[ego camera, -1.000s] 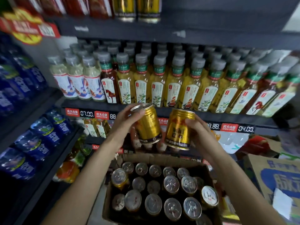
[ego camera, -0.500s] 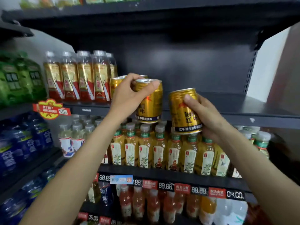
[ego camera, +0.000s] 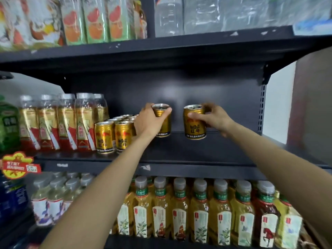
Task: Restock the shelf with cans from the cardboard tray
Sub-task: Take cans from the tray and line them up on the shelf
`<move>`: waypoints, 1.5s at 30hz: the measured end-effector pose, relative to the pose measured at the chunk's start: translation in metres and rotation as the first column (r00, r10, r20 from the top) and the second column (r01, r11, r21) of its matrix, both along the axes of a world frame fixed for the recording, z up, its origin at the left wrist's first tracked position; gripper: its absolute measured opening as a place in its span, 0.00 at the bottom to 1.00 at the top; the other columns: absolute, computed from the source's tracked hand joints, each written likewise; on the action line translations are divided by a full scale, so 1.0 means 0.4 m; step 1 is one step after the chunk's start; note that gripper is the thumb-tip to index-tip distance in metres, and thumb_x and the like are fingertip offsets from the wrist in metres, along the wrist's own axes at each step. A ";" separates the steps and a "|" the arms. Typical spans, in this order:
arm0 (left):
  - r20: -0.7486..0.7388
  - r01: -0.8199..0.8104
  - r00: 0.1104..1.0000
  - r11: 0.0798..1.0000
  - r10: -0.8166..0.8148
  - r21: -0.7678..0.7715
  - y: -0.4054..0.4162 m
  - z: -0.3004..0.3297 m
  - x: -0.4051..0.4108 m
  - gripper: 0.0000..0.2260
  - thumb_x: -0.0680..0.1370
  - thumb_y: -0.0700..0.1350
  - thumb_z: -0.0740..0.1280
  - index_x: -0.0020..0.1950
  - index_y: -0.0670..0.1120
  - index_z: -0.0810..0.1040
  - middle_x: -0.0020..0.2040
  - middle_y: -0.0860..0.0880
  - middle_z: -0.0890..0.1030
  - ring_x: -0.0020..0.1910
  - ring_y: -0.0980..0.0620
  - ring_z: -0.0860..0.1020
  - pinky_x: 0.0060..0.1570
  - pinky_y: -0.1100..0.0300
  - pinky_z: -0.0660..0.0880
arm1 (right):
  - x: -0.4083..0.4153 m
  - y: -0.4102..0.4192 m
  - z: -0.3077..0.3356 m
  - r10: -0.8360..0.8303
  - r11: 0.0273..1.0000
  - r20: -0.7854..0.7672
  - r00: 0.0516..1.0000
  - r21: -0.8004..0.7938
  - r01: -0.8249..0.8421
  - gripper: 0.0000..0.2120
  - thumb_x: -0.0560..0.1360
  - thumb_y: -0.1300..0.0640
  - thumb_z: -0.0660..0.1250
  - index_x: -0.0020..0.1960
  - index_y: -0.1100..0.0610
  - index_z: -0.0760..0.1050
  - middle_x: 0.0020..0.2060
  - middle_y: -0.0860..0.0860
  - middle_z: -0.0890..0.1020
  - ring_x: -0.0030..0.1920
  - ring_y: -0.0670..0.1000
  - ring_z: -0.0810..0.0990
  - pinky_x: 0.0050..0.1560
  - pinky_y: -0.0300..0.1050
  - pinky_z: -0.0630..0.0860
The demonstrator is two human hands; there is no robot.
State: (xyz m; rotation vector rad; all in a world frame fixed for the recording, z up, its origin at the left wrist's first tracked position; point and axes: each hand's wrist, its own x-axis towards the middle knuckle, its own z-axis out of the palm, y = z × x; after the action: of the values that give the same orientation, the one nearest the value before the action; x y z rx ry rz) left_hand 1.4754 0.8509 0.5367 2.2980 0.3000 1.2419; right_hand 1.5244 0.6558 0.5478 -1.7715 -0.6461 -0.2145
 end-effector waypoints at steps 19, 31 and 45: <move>-0.228 -0.033 0.972 0.991 0.062 0.130 0.041 -0.044 0.259 0.28 0.78 0.59 0.60 0.66 0.37 0.66 0.62 0.37 0.73 0.60 0.37 0.74 0.52 0.48 0.72 | 0.329 0.181 -0.008 -0.038 0.942 0.067 0.997 -0.329 0.059 0.26 0.70 0.54 0.73 0.63 0.63 0.70 0.57 0.57 0.78 0.58 0.56 0.77 0.54 0.44 0.73; -0.186 0.001 0.953 0.608 0.241 0.794 0.077 -0.080 0.233 0.39 0.71 0.61 0.65 0.75 0.46 0.52 0.71 0.44 0.61 0.70 0.45 0.60 0.69 0.49 0.58 | 0.356 0.100 -0.081 0.236 0.533 0.733 0.638 -0.646 0.546 0.39 0.74 0.43 0.64 0.76 0.55 0.48 0.75 0.55 0.57 0.69 0.58 0.63 0.67 0.54 0.65; -0.156 -0.095 0.859 0.449 0.489 0.888 0.113 -0.077 0.289 0.33 0.76 0.45 0.66 0.74 0.41 0.52 0.70 0.42 0.65 0.68 0.43 0.67 0.69 0.47 0.59 | 0.384 0.214 -0.092 0.295 0.524 0.763 0.575 -0.633 0.571 0.36 0.76 0.50 0.64 0.76 0.48 0.47 0.72 0.59 0.60 0.73 0.60 0.58 0.74 0.52 0.49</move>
State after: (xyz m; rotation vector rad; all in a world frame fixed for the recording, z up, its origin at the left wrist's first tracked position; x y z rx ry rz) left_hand 1.5909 0.8961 0.5058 3.5593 0.2578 1.2260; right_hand 1.6780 0.7414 0.5110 -2.7148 -1.4528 -1.0878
